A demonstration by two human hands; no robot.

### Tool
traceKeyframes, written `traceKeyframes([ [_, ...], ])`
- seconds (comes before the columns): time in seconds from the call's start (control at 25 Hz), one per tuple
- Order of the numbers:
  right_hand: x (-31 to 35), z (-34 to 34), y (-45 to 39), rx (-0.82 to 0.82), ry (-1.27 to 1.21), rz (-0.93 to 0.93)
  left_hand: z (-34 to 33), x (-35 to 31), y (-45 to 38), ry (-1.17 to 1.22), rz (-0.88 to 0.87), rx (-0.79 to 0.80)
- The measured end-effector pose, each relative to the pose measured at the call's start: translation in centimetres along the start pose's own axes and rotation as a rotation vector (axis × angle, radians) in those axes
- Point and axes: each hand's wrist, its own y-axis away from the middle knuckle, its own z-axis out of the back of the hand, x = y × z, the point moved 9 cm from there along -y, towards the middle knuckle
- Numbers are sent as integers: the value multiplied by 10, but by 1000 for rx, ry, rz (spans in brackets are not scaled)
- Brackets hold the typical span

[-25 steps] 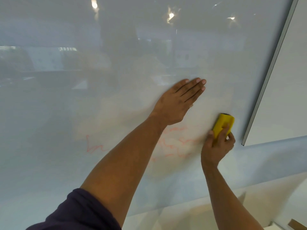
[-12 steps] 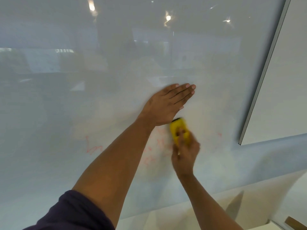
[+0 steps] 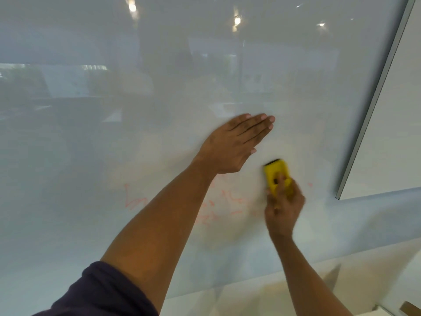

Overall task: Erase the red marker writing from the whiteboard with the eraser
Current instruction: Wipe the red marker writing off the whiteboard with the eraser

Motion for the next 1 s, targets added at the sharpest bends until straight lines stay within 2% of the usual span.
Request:
traceKeyframes([
  [0.08, -63, 15, 3, -155, -165, -548, -1, -5, 0, -16, 15, -3],
  [0.12, -74, 16, 9, -167, -154, -645, -3, -8, 0, -21, 23, -7],
  [0.16, -69, 17, 11, -137, -118, -582, -4, -11, -2, -24, 30, -10],
  [0.24, -55, 15, 13, -21, -38, -292, -8, -17, -9, -21, 27, 13],
  [0.28, -65, 14, 15, -12, -31, -282, -12, -23, -16, -1, -9, 57],
  [0.4, -95, 13, 29, -175, -91, -722, -25, -47, -39, 4, -167, 217],
  [0.44, -85, 11, 32, -187, -70, -729, -27, -52, -44, -11, -188, 247],
  [0.56, -54, 5, 22, -51, -3, -424, -31, -59, -52, -29, -177, 279],
  [0.6, -65, 8, 17, -48, -21, -440, -31, -60, -51, -37, -170, 283],
  [0.68, -93, 14, 20, -159, -142, -783, -30, -61, -50, -72, -171, 292],
  [0.72, -89, 9, 26, -179, -202, -883, -30, -60, -49, -83, -165, 292],
  [0.76, -74, 6, 27, -151, -215, -857, -30, -60, -50, -85, -161, 287],
  [0.84, -29, 3, 27, 10, -209, -564, -31, -59, -51, -79, -164, 281],
  [0.88, -24, 2, 25, 80, -178, -443, -31, -59, -51, -68, -172, 276],
  [0.92, -35, 4, 22, 92, -148, -415, -30, -57, -51, -52, -179, 270],
  [1.0, -77, 12, 21, -33, -201, -791, -26, -49, -50, -15, -188, 259],
])
